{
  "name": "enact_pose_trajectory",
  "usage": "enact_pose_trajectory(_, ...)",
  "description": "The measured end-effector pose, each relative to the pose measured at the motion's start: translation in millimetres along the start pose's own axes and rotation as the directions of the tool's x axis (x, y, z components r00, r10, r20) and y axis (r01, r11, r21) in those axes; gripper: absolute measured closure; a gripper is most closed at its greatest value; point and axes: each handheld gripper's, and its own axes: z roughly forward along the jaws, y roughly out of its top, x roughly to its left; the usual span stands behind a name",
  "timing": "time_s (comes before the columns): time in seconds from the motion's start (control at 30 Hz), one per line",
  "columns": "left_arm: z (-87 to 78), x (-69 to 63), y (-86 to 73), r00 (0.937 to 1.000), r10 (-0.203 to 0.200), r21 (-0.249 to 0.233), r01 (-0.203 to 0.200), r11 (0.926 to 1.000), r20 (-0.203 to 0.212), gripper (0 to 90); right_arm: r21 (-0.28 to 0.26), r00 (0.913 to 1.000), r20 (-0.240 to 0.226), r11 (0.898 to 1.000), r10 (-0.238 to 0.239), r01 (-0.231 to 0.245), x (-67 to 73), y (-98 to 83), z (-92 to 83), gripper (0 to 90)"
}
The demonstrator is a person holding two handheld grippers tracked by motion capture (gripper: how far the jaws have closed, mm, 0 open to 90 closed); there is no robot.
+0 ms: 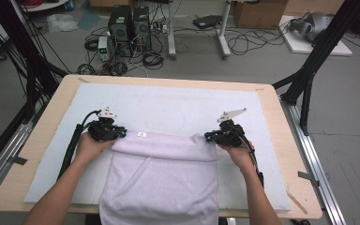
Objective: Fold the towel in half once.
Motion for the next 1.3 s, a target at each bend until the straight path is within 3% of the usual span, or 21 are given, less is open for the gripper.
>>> enact_pose_trajectory(0.13, -7.0, 2.6, 0.9, 0.9998, -0.019, -0.014, 0.019, 0.9997, 0.003, 85.4, -0.008, 1.0000, -0.004, 1.000, -0.009, 0.009, 4.2, 1.6, -1.1, 85.7)
enact_pose_trajectory(0.3, -30.3, 5.0, 4.6, 0.9996, -0.025, -0.096, 0.026, 0.9950, 0.013, 85.4, -0.082, 0.9998, 0.001, 0.996, -0.020, 0.020, 7.1, 4.0, -17.4, 85.9)
enact_pose_trajectory(0.43, -54.1, 2.7, 6.0, 0.9989, -0.034, -0.166, 0.039, 0.9853, 0.033, 85.3, -0.122, 0.9994, 0.004, 0.992, -0.035, 0.035, 14.8, 6.1, -32.0, 86.0)
enact_pose_trajectory(0.57, -76.6, -11.2, 5.7, 0.9987, 0.021, -0.210, -0.010, 0.9775, 0.047, 85.3, -0.136, 0.9975, 0.000, 0.988, -0.071, 0.071, 27.9, 6.7, -44.5, 86.0)
enact_pose_trajectory(0.67, -90.5, -26.7, -2.4, 0.9962, 0.070, -0.217, -0.057, 0.9745, 0.053, 85.3, -0.138, 0.9937, 0.003, 0.984, -0.112, 0.111, 44.1, 2.2, -56.4, 86.0)
enact_pose_trajectory(0.77, -103.7, -42.0, -19.0, 0.9938, 0.095, -0.224, -0.079, 0.9712, 0.058, 85.3, -0.138, 0.9890, 0.006, 0.979, -0.147, 0.147, 60.4, -6.8, -67.0, 86.0)
enact_pose_trajectory(0.97, -128.8, -76.8, -61.0, 0.9862, 0.143, -0.217, -0.122, 0.9685, 0.083, 85.3, -0.118, 0.9792, -0.036, 0.974, -0.200, 0.194, 100.0, -35.9, -81.1, 86.0)
enact_pose_trajectory(1.07, -136.8, -91.3, -76.6, 0.9807, 0.169, -0.204, -0.147, 0.9679, 0.098, 84.6, -0.115, 0.9777, -0.068, 0.975, -0.199, 0.190, 118.7, -52.5, -85.4, 86.0)
enact_pose_trajectory(1.13, -139.1, -96.1, -81.8, 0.9764, 0.185, -0.195, -0.162, 0.9674, 0.111, 79.7, -0.113, 0.9747, -0.080, 0.973, -0.208, 0.199, 126.9, -60.2, -87.8, 85.1)
enact_pose_trajectory(1.23, -136.1, -95.1, -80.7, 0.9779, 0.179, -0.185, -0.157, 0.9702, 0.108, 64.7, -0.126, 0.9751, -0.113, 0.976, -0.191, 0.177, 131.3, -66.6, -91.1, 76.0)
enact_pose_trajectory(1.3, -131.7, -90.7, -75.8, 0.9798, 0.168, -0.189, -0.146, 0.9711, 0.108, 61.8, -0.129, 0.9747, -0.117, 0.976, -0.191, 0.175, 128.0, -65.2, -91.1, 73.1)
